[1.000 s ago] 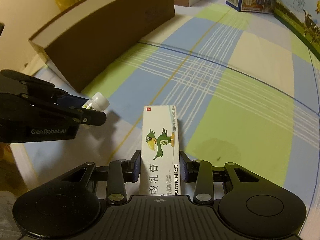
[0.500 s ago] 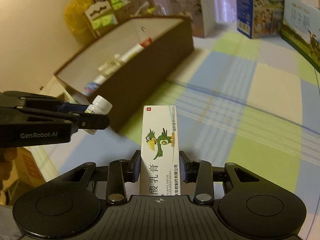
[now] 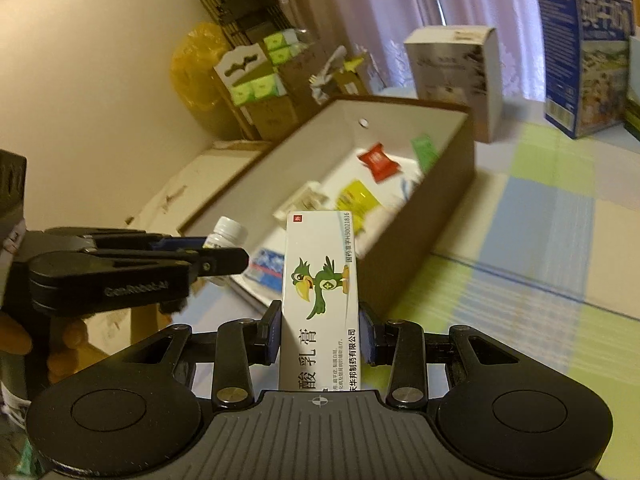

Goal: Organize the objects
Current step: 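Carry the pill bottle and ointment carton over the brown box with both tools, then open the left tool to drop the pill bottle while the right tool releases the carton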

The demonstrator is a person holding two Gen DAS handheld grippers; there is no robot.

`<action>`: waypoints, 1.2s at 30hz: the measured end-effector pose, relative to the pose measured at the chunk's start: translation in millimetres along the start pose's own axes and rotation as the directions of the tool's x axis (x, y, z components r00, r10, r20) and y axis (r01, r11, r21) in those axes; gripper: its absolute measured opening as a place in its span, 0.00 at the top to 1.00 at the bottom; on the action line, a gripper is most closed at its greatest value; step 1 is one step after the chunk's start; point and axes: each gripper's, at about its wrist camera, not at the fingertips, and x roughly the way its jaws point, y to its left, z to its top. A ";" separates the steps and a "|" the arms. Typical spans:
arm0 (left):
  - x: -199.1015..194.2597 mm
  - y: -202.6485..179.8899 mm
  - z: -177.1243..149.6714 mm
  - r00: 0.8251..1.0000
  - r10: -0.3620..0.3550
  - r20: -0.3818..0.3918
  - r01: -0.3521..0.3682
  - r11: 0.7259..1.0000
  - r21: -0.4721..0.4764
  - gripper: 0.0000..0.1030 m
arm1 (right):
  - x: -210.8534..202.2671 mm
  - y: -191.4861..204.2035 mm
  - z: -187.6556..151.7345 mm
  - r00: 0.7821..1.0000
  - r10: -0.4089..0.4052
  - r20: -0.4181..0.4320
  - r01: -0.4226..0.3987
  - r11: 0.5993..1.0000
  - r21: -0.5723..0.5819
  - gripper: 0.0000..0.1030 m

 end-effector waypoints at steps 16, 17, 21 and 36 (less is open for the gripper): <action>48.8 70.0 52.3 1.000 0.021 -0.005 -0.021 1.000 0.006 0.78 | 77.0 0.6 69.5 0.999 -0.037 0.020 0.035 0.992 0.122 0.66; 53.8 71.1 54.9 1.000 0.019 -0.006 -0.019 1.000 0.010 0.78 | 81.6 -1.6 72.1 0.999 -0.046 0.015 0.044 0.991 0.125 0.66; 77.6 76.3 66.5 0.999 0.007 -0.033 -0.006 1.000 0.012 0.78 | 103.5 -9.4 83.6 0.995 -0.096 -0.010 0.097 0.988 0.119 0.66; 145.5 83.6 94.7 0.994 0.004 -0.105 0.001 0.999 0.046 0.78 | 157.8 -42.6 112.5 0.977 -0.210 -0.044 0.214 0.965 0.151 0.66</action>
